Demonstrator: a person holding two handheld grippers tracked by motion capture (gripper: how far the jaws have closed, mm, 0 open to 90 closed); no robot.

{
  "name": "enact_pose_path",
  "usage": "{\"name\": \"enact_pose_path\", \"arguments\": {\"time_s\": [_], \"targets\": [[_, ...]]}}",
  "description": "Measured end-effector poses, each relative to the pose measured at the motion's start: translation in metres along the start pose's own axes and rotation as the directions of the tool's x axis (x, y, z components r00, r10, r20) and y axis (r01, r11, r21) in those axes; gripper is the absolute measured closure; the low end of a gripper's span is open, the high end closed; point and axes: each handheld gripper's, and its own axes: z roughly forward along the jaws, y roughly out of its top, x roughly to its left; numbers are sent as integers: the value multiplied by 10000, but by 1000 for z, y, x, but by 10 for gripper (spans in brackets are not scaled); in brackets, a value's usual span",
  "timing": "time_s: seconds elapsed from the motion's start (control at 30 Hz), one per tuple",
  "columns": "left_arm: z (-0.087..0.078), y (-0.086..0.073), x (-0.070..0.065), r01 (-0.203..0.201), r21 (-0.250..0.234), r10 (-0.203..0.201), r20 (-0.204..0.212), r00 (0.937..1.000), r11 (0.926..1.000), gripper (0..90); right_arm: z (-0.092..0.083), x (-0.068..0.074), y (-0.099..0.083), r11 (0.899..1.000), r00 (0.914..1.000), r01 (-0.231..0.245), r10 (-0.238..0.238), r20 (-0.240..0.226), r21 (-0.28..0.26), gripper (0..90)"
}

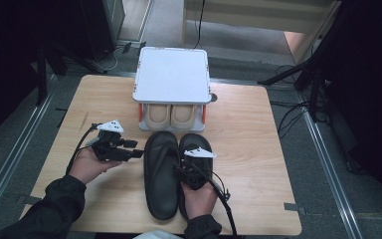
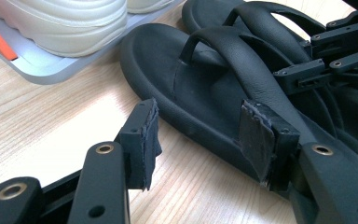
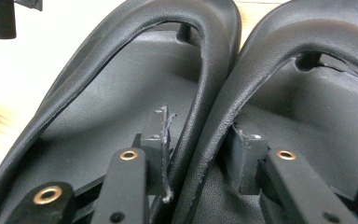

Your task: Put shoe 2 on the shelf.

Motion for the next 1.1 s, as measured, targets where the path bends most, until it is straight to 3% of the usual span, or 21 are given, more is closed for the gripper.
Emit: {"name": "enact_pose_path", "arguments": {"time_s": [0.2,0.4,0.73,0.93,1.1], "targets": [[-2,0,1,25,-117,-25,7,10000,9999,481,-2,-6,0,9991,9985,-422,420,-337,-26,753],[-6,0,5,128,-158,-130,-128,9998,9998,480,-7,-17,3,9989,9970,-379,398,-666,293,770],[-15,-1,12,377,-444,-389,-277,9989,9983,478,-21,-27,15,9970,9909,369,-278,-1314,677,772],[-20,-3,17,393,-395,-413,-521,9978,9984,472,-33,-29,26,9893,9739,1068,-839,-2108,997,772],[-25,-5,21,494,-399,-519,-625,9967,9980,468,-40,-24,35,9731,9433,1981,-1566,-2927,1177,772]]}}
